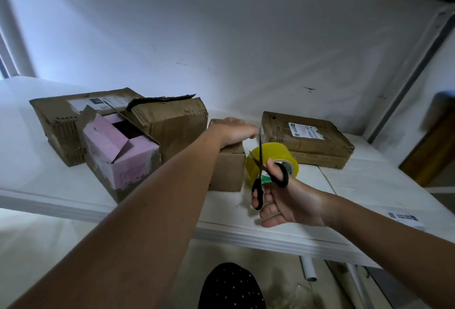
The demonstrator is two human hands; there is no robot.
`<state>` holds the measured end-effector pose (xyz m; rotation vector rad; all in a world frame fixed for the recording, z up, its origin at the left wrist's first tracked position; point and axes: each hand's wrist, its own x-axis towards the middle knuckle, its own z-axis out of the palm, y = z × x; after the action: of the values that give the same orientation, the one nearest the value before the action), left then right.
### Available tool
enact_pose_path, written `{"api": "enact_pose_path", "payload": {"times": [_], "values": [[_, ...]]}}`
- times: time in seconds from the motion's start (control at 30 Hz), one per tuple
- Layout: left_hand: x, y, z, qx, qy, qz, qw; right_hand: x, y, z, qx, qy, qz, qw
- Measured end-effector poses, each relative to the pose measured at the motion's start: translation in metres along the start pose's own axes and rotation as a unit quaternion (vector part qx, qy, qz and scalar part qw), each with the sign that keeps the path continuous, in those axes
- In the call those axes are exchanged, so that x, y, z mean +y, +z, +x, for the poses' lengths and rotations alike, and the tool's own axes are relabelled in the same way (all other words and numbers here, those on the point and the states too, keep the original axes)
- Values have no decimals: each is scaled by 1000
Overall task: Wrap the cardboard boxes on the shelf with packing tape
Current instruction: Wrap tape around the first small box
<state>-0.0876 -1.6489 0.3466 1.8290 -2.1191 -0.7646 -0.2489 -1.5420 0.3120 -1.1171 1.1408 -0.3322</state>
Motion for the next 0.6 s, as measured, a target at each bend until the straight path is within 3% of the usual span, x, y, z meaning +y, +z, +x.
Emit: {"api": "enact_pose_path", "payload": {"times": [0.1,0.3,0.6], "values": [[2,1,-1,-4,7,50,999,-2,-5,-3,29,-2,-40,999],[0,0,-6,2,3,21,1000,-13,-28,-17,69,-33,-68,995],[-5,-1,-2,-40,39,127,990,-51,-66,-49,115,-170,10,979]]}}
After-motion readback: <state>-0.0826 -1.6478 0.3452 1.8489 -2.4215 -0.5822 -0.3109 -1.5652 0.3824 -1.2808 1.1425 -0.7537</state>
